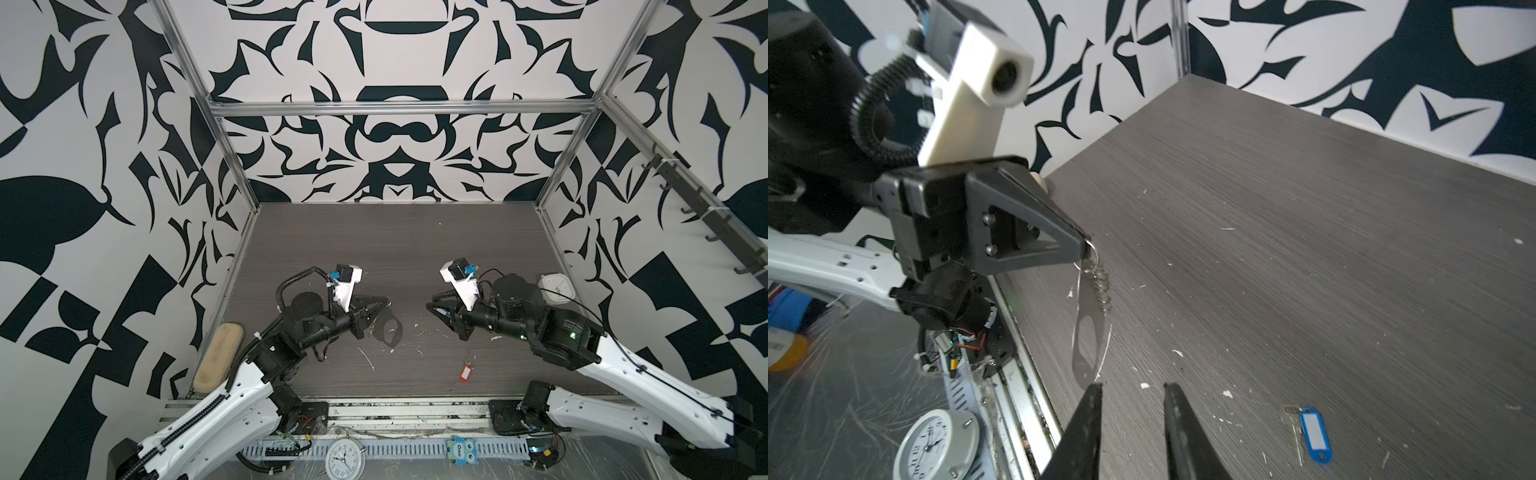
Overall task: Remove the keys from the keyring
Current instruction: 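Open both grippers, dropping the plate and red-tagged key onto the table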
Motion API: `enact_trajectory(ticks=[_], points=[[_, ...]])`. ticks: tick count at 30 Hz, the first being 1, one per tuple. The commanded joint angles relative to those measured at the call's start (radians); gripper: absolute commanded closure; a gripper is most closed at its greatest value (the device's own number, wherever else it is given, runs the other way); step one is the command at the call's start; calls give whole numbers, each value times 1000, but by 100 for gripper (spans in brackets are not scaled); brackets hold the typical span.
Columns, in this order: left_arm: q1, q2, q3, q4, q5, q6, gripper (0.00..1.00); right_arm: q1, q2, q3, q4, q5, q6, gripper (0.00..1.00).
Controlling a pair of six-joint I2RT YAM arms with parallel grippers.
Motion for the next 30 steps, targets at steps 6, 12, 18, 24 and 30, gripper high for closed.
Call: enact_trajectory(ticks=[6, 12, 18, 24, 30], points=[[1, 84, -131, 78, -97, -126, 100, 2, -42, -84, 60, 157, 74, 73], [2, 139, -195, 78, -183, -175, 92, 1, -60, -130, 73, 199, 98, 74], [1, 117, -200, 26, -252, -211, 64, 1, -75, -145, 82, 209, 110, 73], [2, 4, -148, -79, -337, -204, 7, 1, -113, -162, 94, 276, 124, 62], [2, -76, -26, -134, -519, -59, 1, 2, -126, -187, 120, 389, 133, 15]])
